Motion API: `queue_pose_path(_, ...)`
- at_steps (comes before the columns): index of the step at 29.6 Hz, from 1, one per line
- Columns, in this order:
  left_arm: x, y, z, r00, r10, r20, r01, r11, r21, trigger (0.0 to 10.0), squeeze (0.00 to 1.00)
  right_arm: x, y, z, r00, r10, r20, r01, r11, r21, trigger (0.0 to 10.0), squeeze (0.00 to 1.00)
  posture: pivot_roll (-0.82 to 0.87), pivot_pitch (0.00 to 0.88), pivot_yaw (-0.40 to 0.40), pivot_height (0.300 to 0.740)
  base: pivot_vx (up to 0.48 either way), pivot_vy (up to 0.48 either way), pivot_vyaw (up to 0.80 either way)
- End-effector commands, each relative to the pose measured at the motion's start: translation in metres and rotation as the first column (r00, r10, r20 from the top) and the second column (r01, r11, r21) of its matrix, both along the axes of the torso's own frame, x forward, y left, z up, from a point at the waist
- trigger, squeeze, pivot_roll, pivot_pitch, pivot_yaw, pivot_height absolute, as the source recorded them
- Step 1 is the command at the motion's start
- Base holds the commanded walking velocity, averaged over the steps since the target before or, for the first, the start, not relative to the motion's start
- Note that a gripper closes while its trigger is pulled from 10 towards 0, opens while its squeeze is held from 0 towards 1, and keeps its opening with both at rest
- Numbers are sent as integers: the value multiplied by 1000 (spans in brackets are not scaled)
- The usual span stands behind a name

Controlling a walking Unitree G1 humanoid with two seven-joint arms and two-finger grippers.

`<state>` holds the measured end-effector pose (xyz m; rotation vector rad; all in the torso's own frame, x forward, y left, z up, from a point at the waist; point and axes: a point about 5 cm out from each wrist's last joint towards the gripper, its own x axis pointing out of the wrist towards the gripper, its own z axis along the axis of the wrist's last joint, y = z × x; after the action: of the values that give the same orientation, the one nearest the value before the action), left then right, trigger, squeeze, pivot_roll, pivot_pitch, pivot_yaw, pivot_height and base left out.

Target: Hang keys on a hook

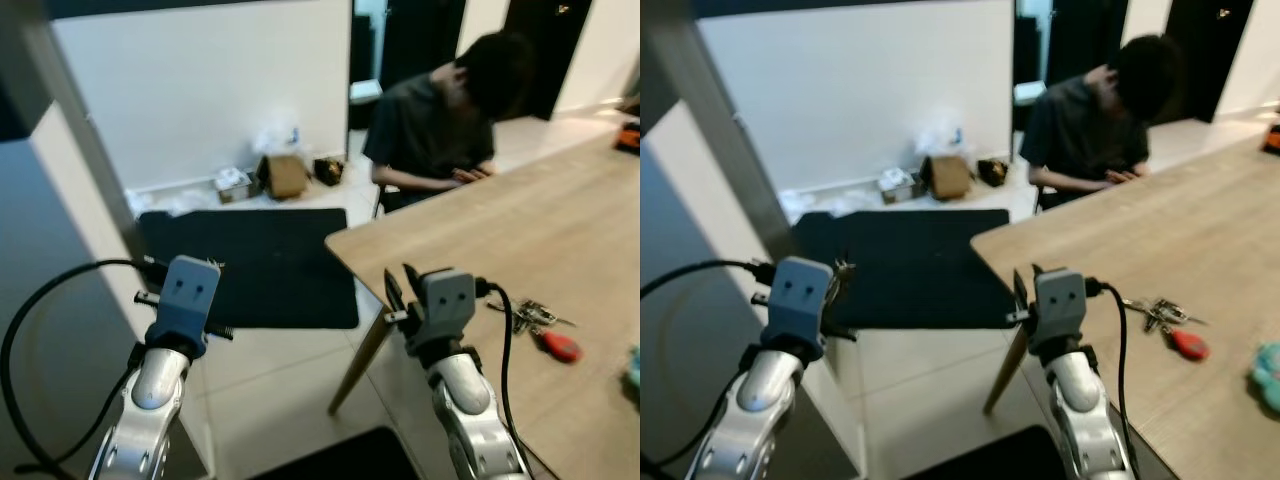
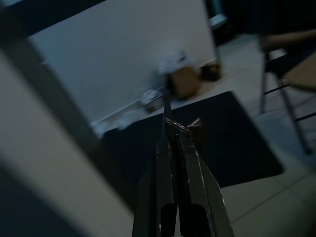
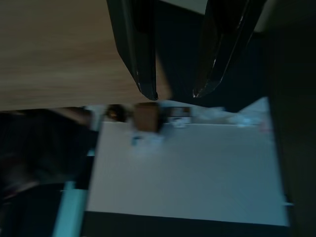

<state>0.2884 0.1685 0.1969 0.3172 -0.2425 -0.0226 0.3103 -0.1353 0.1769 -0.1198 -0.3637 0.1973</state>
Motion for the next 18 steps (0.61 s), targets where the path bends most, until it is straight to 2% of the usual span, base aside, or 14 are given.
queue_pose_path(1,-1,0,-1,1000,5,3,-5,1000,14,10000,0,-1,-1,-6,1000,0,-19,0,1000,5,10000,0,109,120,65,740,0,0,800)
queue_pose_path(18,-1,1,-3,1000,4,-3,-4,1000,21,10000,0,-1,0,-7,1000,-1,-23,1,1000,6,10000,0,107,125,66,740,0,0,800)
